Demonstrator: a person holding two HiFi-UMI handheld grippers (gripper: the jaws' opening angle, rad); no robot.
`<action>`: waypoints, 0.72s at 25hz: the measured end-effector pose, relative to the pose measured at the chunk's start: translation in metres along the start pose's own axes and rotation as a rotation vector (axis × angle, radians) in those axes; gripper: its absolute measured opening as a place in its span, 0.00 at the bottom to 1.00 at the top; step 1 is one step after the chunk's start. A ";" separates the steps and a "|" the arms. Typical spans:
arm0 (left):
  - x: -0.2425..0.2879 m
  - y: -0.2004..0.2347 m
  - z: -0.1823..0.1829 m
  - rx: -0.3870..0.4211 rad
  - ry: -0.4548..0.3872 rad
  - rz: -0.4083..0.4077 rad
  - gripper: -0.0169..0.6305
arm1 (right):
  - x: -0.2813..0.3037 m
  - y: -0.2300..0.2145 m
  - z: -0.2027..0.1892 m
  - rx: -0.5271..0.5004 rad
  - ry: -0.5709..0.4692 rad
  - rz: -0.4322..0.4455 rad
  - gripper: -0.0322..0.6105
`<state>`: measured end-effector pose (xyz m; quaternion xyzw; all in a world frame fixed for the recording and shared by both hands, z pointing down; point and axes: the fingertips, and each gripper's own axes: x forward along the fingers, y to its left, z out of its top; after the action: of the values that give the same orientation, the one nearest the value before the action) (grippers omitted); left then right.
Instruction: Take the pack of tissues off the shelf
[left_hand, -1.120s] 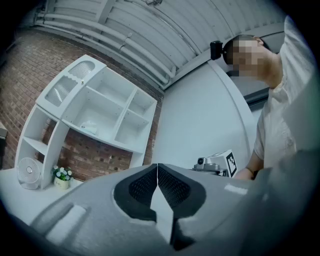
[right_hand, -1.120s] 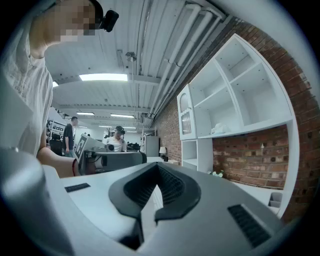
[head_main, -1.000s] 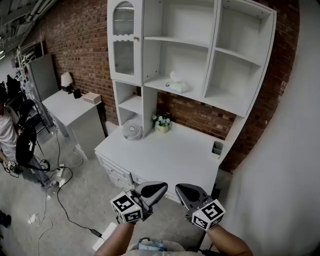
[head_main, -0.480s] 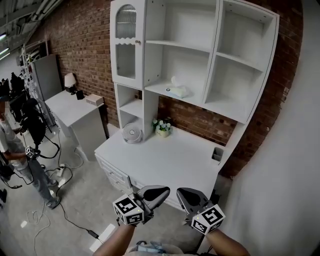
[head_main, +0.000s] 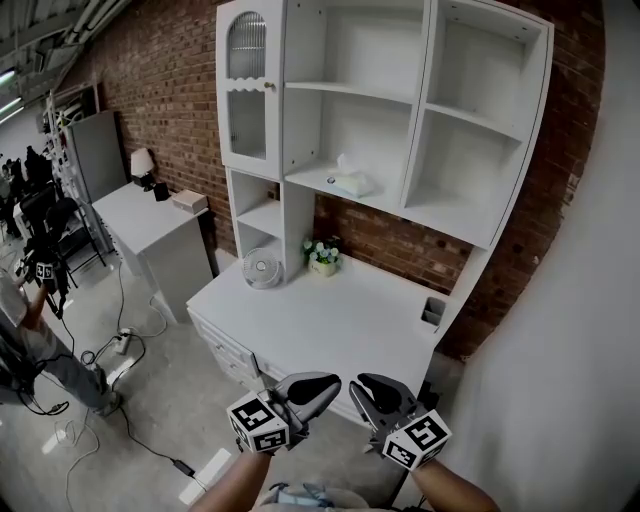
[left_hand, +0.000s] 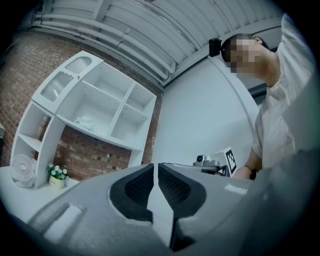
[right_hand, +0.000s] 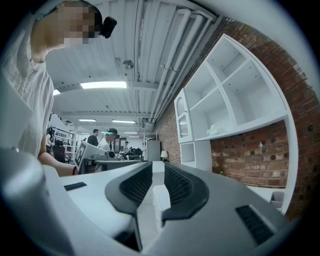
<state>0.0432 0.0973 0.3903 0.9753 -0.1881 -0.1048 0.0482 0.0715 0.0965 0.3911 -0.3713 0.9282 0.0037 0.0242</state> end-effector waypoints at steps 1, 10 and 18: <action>0.001 -0.001 -0.001 0.000 -0.001 0.002 0.05 | -0.001 -0.002 0.000 0.005 0.001 -0.004 0.16; 0.008 0.002 -0.008 0.004 0.004 0.017 0.05 | 0.000 -0.012 -0.007 0.027 0.000 0.019 0.19; 0.023 0.049 -0.006 0.004 0.000 0.006 0.11 | 0.033 -0.041 -0.007 0.030 -0.012 0.006 0.21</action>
<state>0.0476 0.0442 0.3980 0.9748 -0.1914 -0.1045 0.0464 0.0752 0.0438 0.3971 -0.3679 0.9292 -0.0081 0.0354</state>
